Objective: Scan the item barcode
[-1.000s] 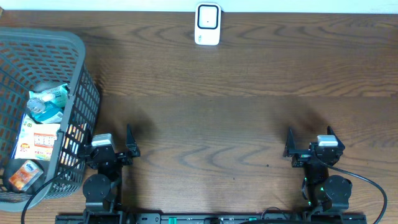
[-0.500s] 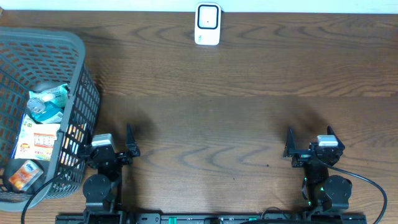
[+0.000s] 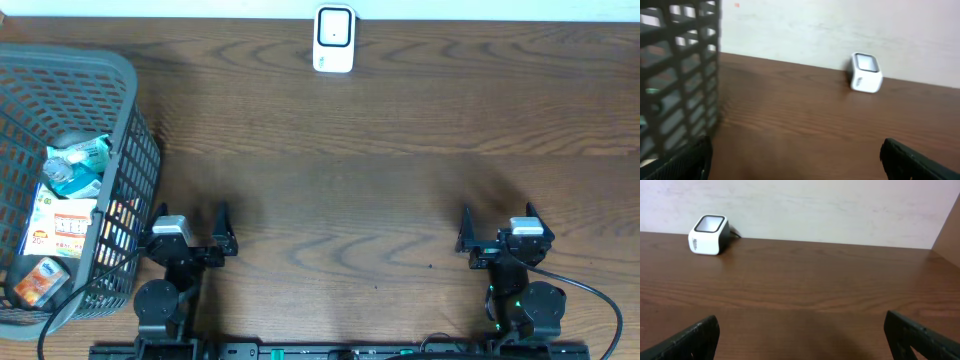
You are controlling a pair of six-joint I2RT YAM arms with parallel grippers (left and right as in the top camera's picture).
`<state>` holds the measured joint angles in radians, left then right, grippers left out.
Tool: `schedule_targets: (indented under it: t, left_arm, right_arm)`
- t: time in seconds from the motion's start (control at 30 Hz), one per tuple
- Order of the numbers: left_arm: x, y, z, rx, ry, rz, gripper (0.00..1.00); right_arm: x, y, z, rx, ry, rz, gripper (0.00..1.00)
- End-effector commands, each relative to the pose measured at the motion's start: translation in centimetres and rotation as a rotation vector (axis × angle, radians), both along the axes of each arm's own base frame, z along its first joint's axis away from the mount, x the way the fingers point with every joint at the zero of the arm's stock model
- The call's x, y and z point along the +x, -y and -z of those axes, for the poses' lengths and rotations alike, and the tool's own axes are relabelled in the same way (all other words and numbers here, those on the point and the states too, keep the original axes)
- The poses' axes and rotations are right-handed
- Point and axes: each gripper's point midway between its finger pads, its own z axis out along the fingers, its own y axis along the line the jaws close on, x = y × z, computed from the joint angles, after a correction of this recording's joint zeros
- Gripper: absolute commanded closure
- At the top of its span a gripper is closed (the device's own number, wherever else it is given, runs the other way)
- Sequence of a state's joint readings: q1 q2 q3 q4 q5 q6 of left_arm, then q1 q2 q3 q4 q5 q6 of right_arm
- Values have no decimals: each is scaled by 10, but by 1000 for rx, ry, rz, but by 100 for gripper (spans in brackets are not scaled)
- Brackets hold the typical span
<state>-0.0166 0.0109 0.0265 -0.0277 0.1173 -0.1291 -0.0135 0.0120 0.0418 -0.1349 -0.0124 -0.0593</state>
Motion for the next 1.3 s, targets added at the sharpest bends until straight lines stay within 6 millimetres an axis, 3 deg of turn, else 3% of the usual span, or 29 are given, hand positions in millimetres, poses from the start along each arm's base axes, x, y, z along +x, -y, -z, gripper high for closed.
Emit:
schedule_targets:
  t: [0.0,0.17,0.4,0.63,0.73,0.8,0.9,1.0,1.13,1.2,1.27]
  left_arm:
    - [-3,23,1,-96,-3,126,2]
    - [-4,23,-19,-145,17,126,2]
    - [2,23,-72,-144,18,125,2]
    - [38,23,-144,-147,-36,117,2]
    - [56,19,-175,-148,-115,89,2]
    - [63,14,-185,-134,-213,57,2]
    - [70,22,-192,-75,-341,108,2]
    - [75,27,-177,-84,-468,136,2]
    - [89,27,-170,-85,-483,136,3]
    - [97,22,-179,-113,-444,104,2]
    - [103,-2,-191,-195,-419,-26,2]
  right_arm:
    - [0,-3,3,-8,-3,-13,1]
    - [0,-3,3,-9,-3,-13,1]
    - [0,-3,3,-9,-3,-13,1]
    - [0,-3,3,-8,-2,-13,1]
    - [0,-3,3,-8,-3,-13,1]
    - [0,-3,3,-9,-2,-13,1]
    - [0,-3,3,-9,-2,-13,1]
    - [0,-3,3,-8,-2,-13,1]
    - [0,-3,3,-9,-3,-13,1]
    - [0,-3,3,-9,-2,-13,1]
    - [0,-3,3,-8,-3,-13,1]
